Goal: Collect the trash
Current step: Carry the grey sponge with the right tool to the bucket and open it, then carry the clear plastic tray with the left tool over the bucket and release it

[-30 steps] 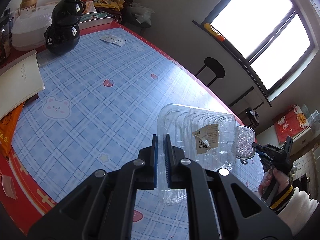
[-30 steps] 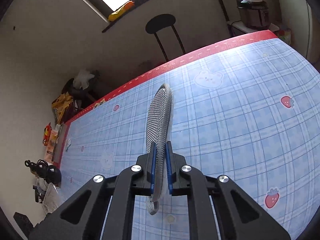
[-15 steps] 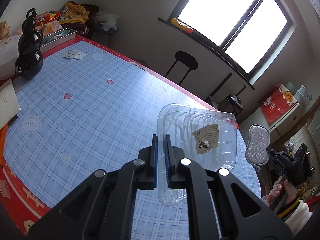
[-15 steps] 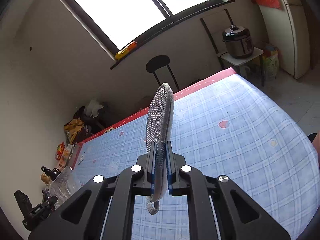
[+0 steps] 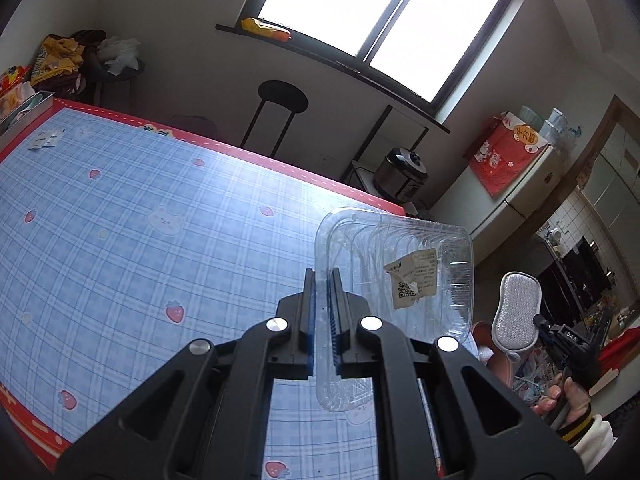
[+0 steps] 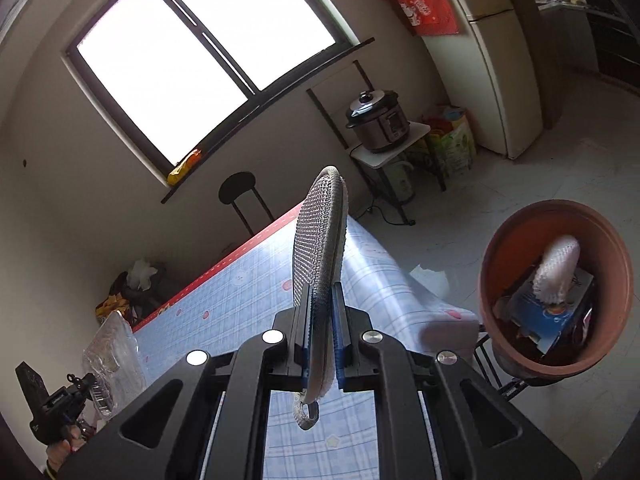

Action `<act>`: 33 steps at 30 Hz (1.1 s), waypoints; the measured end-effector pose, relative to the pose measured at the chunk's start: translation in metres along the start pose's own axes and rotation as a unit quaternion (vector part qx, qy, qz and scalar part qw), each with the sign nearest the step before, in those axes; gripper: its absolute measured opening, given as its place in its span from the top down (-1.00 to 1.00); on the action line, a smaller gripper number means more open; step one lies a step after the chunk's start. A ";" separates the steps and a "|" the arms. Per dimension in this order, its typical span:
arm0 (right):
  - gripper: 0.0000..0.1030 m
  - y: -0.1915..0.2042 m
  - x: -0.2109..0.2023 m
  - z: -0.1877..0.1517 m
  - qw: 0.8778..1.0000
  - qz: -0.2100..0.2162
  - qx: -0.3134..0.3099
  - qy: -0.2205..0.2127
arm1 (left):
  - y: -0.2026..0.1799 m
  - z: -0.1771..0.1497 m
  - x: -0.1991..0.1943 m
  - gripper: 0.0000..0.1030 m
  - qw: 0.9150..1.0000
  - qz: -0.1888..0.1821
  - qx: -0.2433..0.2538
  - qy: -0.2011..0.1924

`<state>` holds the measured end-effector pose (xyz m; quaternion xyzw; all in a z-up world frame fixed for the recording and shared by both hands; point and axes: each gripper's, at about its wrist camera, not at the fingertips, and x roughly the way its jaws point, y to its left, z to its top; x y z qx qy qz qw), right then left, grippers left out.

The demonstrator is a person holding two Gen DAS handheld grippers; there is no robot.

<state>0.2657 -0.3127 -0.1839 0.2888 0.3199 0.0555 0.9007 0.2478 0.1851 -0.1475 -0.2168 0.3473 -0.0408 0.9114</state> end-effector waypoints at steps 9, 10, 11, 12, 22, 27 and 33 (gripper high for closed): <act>0.79 -0.120 -0.049 0.026 0.994 -0.089 0.044 -0.035 | -0.080 -0.019 0.044 0.80 0.999 -0.024 0.027 0.025; 0.79 -0.130 -0.053 0.029 0.994 -0.096 0.046 -0.038 | -0.086 -0.022 0.047 0.80 0.999 -0.025 0.029 0.027; 0.79 -0.138 -0.056 0.034 0.993 -0.103 0.048 -0.040 | -0.091 -0.024 0.050 0.80 0.999 -0.026 0.030 0.028; 0.79 -0.147 -0.061 0.037 0.992 -0.109 0.049 -0.043 | -0.096 -0.025 0.053 0.80 0.999 -0.027 0.031 0.030; 0.71 -0.171 -0.051 0.059 0.993 -0.104 0.042 -0.029 | -0.121 -0.034 0.060 0.80 0.999 -0.022 0.039 0.030; -0.34 -0.160 -0.054 0.070 0.992 -0.105 0.040 -0.055 | -0.129 -0.032 0.055 0.80 0.998 -0.017 0.049 0.026; -0.90 -0.139 -0.059 0.073 0.988 -0.153 -0.004 -0.030 | -0.145 -0.026 0.058 0.80 0.997 -0.023 0.072 0.032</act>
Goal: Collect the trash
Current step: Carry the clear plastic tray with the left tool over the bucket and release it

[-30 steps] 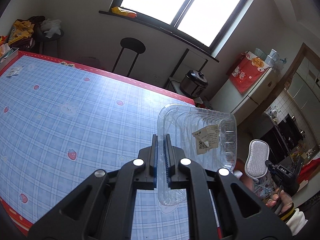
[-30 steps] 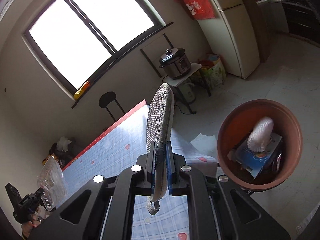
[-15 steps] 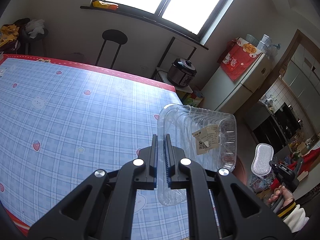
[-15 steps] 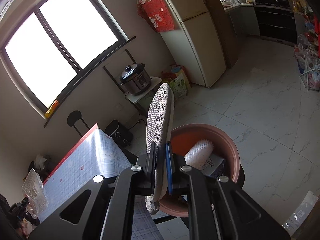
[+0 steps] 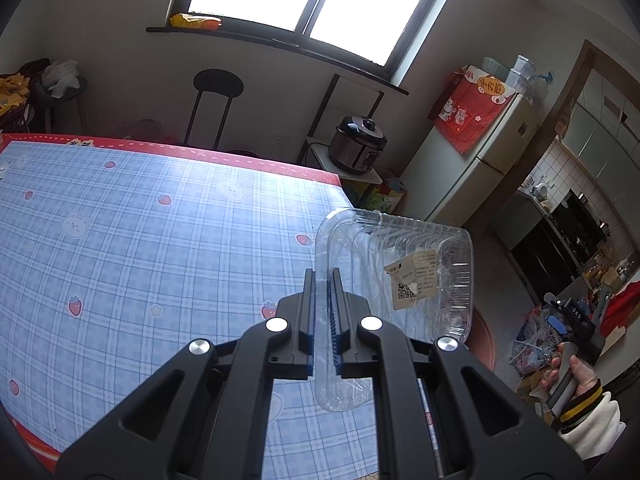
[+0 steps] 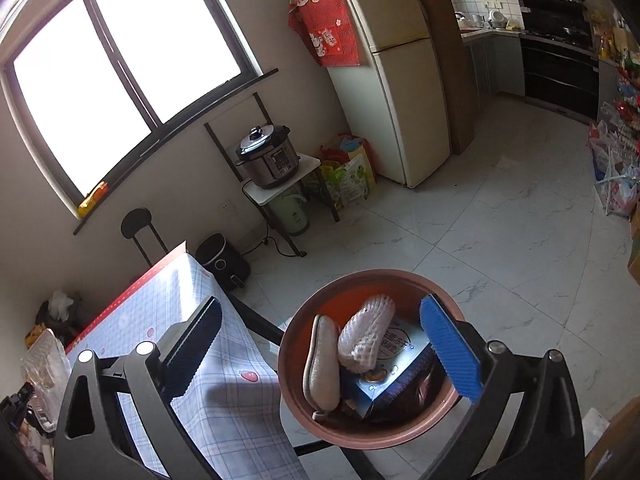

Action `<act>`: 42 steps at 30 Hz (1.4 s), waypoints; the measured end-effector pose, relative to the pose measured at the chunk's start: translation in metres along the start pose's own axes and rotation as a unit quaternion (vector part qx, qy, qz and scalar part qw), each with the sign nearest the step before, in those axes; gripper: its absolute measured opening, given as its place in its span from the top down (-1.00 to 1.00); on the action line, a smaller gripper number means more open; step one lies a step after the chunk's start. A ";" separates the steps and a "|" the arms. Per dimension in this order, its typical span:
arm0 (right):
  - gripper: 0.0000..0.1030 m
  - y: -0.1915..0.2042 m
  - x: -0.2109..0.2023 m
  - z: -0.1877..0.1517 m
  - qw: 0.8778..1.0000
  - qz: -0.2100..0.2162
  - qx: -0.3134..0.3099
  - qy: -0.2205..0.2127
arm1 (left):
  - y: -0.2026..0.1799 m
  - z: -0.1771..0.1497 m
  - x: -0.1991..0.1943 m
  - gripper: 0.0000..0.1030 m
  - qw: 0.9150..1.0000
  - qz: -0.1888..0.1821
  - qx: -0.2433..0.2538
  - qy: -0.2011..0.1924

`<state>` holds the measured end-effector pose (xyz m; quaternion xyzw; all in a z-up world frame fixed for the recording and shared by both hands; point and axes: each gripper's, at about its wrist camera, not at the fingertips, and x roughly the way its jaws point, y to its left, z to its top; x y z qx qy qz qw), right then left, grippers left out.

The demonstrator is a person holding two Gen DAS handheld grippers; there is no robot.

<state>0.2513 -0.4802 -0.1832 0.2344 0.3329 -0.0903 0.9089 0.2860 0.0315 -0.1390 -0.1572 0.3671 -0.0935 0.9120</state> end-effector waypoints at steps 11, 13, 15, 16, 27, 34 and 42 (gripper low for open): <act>-0.90 0.002 -0.045 -0.011 0.998 -0.040 -0.049 -0.003 | -0.072 0.010 0.036 0.80 0.996 -0.046 0.067 0.026; -0.90 -0.004 -0.054 -0.011 0.998 -0.043 -0.048 -0.006 | -0.090 0.008 0.045 0.80 0.995 -0.057 0.078 0.031; -0.90 -0.011 -0.062 -0.012 0.998 -0.049 -0.047 -0.008 | -0.108 0.006 0.054 0.80 0.993 -0.070 0.088 0.037; -0.90 -0.015 -0.065 -0.012 0.998 -0.052 -0.047 -0.008 | -0.117 0.004 0.058 0.80 0.992 -0.076 0.094 0.040; -0.90 -0.075 -0.102 -0.019 0.996 -0.088 -0.005 -0.024 | -0.236 -0.007 0.127 0.79 0.973 -0.107 0.187 0.082; -0.90 -0.117 -0.112 -0.030 0.992 -0.119 0.035 -0.021 | -0.306 -0.016 0.174 0.79 0.959 -0.115 0.232 0.113; -0.90 -0.139 -0.117 -0.038 0.989 -0.139 0.056 -0.019 | -0.349 -0.025 0.204 -0.60 0.954 -0.146 0.234 0.119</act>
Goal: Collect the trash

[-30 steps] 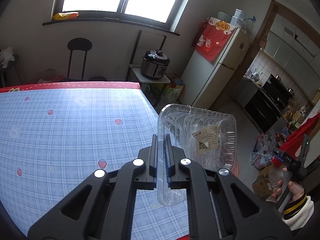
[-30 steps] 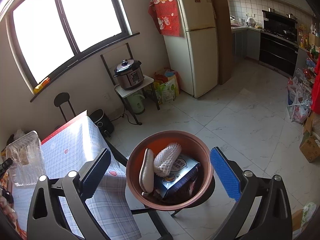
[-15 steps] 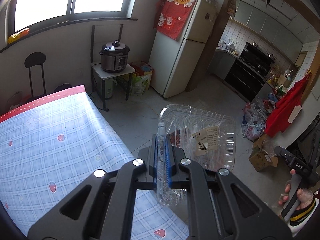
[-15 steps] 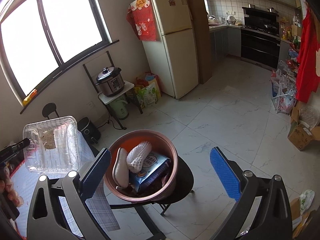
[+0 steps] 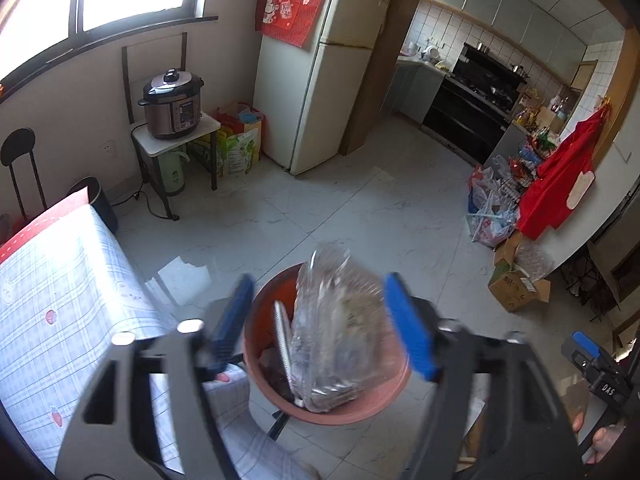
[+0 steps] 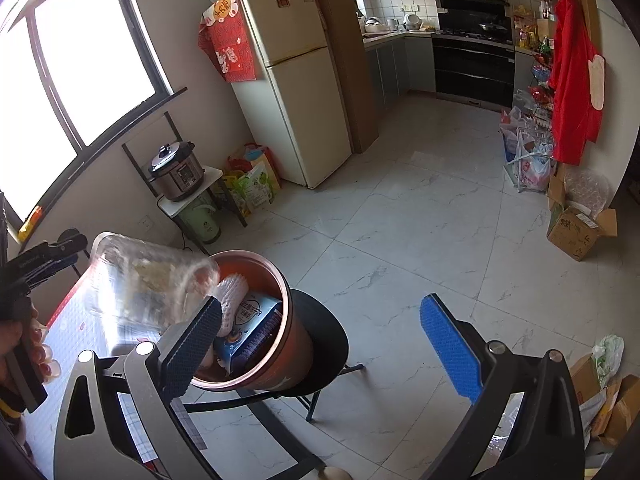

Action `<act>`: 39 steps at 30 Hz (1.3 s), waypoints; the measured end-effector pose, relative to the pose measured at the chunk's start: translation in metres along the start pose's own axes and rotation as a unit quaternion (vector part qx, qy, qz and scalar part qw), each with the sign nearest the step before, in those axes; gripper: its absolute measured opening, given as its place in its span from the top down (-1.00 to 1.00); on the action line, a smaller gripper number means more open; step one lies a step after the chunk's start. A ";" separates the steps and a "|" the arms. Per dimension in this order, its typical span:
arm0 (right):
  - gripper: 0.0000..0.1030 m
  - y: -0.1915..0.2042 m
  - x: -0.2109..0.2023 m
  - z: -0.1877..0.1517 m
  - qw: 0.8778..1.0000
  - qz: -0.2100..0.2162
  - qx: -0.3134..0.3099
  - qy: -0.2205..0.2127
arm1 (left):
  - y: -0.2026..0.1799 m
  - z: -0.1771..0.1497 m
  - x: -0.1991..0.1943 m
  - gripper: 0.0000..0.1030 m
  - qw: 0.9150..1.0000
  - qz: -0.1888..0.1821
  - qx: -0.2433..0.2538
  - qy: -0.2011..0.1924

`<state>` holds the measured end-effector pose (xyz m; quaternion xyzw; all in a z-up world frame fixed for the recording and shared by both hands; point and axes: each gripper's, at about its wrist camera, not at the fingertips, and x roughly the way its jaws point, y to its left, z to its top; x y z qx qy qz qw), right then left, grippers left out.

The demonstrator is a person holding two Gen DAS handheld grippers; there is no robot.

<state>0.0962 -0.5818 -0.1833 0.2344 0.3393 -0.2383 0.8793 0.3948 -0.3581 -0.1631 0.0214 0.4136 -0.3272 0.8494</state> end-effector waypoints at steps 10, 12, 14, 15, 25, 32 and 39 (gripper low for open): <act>-0.90 0.029 -0.013 0.003 0.999 0.015 -0.030 -0.008 | -0.014 -0.007 -0.061 -0.79 0.997 -0.004 0.056 -0.055; -0.90 0.044 -0.019 0.004 0.999 0.019 -0.046 -0.011 | -0.008 -0.012 -0.080 -0.83 0.996 0.003 0.058 -0.062; -0.90 0.060 -0.026 0.005 0.998 0.023 -0.063 -0.016 | 0.002 -0.014 -0.100 -0.87 0.996 0.006 0.059 -0.069; -0.90 0.067 -0.030 0.006 0.997 0.026 -0.070 -0.020 | 0.007 -0.017 -0.110 -0.87 0.996 0.009 0.059 -0.073; -0.90 0.161 -0.087 -0.001 0.988 0.060 -0.129 -0.054 | 0.059 -0.045 -0.224 -0.88 0.990 0.061 0.050 -0.117; -0.90 0.231 -0.130 -0.014 0.979 0.079 -0.171 -0.080 | 0.107 -0.072 -0.309 -0.89 0.981 0.115 0.010 -0.156; -0.90 0.287 -0.158 -0.028 0.969 0.098 -0.203 -0.097 | 0.145 -0.103 -0.378 -0.89 0.966 0.178 -0.022 -0.188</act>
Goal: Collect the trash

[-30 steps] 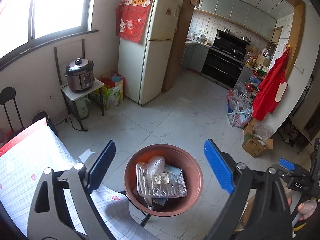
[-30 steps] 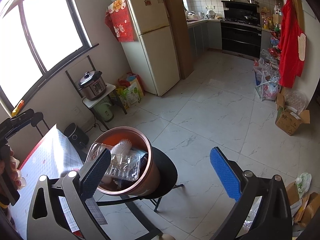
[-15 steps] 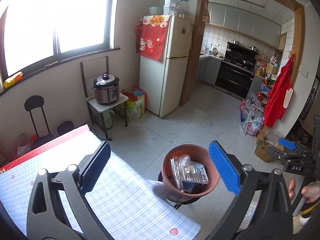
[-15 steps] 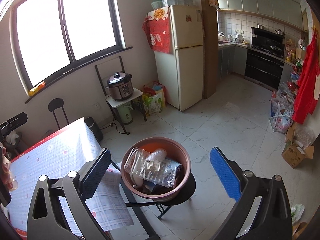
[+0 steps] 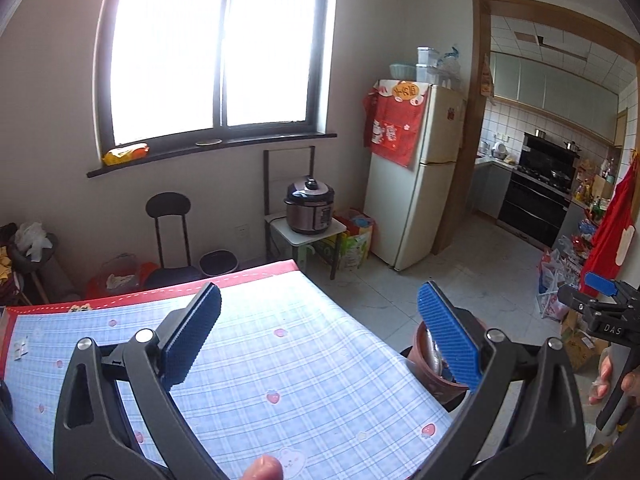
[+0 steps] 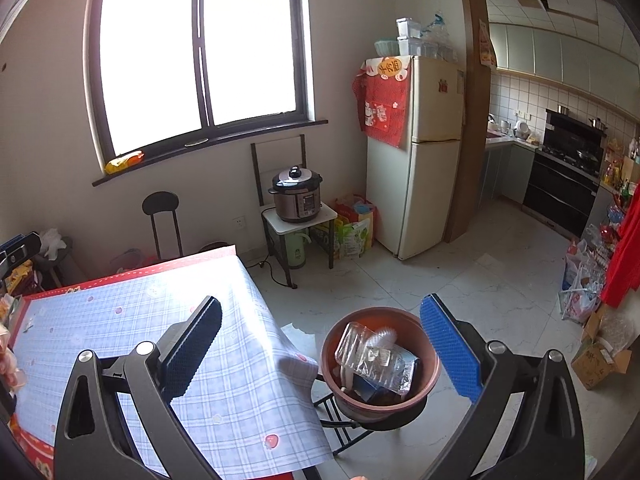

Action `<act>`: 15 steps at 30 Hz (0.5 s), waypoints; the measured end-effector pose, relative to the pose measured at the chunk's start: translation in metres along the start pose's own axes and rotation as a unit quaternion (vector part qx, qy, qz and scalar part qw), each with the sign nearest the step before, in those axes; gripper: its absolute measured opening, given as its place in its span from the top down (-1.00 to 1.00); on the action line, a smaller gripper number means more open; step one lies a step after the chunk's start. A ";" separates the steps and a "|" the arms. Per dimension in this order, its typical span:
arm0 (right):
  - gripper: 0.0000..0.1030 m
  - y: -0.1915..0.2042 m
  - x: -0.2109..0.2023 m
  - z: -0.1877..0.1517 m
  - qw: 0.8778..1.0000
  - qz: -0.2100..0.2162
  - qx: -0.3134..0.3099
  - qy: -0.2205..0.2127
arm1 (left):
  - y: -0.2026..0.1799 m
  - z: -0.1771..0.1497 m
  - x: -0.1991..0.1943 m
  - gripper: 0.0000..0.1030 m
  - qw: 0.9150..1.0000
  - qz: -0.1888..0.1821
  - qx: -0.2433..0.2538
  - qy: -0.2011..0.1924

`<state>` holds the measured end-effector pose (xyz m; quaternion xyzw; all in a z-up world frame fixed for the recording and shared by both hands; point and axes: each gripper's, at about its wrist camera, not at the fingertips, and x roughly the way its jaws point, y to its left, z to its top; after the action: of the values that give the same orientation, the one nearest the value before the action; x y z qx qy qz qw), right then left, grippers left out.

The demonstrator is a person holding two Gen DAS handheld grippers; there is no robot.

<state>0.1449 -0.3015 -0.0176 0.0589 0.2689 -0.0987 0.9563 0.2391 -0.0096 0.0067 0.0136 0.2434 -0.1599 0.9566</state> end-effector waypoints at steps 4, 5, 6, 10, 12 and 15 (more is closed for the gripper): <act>-0.90 0.025 -0.002 0.003 1.000 0.006 -0.013 -0.001 | 0.029 -0.006 -0.019 -0.89 1.000 0.018 -0.018 -0.004; -0.90 0.032 -0.003 0.003 1.000 0.008 -0.016 -0.001 | 0.035 -0.009 -0.023 -0.89 1.000 0.019 -0.022 -0.003; -0.90 0.036 -0.004 0.002 1.000 0.010 -0.018 -0.001 | 0.041 -0.010 -0.026 -0.89 0.999 0.024 -0.024 -0.003; -0.90 0.053 -0.005 0.004 1.000 0.011 -0.024 0.000 | 0.056 -0.013 -0.034 -0.89 0.999 0.041 -0.031 -0.006; -0.90 0.059 -0.005 0.005 1.000 0.010 -0.026 -0.001 | 0.062 -0.014 -0.037 -0.89 0.998 0.046 -0.032 -0.007; -0.90 0.066 -0.005 0.005 1.000 0.009 -0.028 0.000 | 0.066 -0.015 -0.037 -0.89 0.998 0.051 -0.033 -0.004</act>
<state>0.1576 -0.2370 -0.0064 0.0341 0.2708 -0.0827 0.9585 0.2220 0.0658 0.0073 -0.0059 0.2438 -0.1026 0.9644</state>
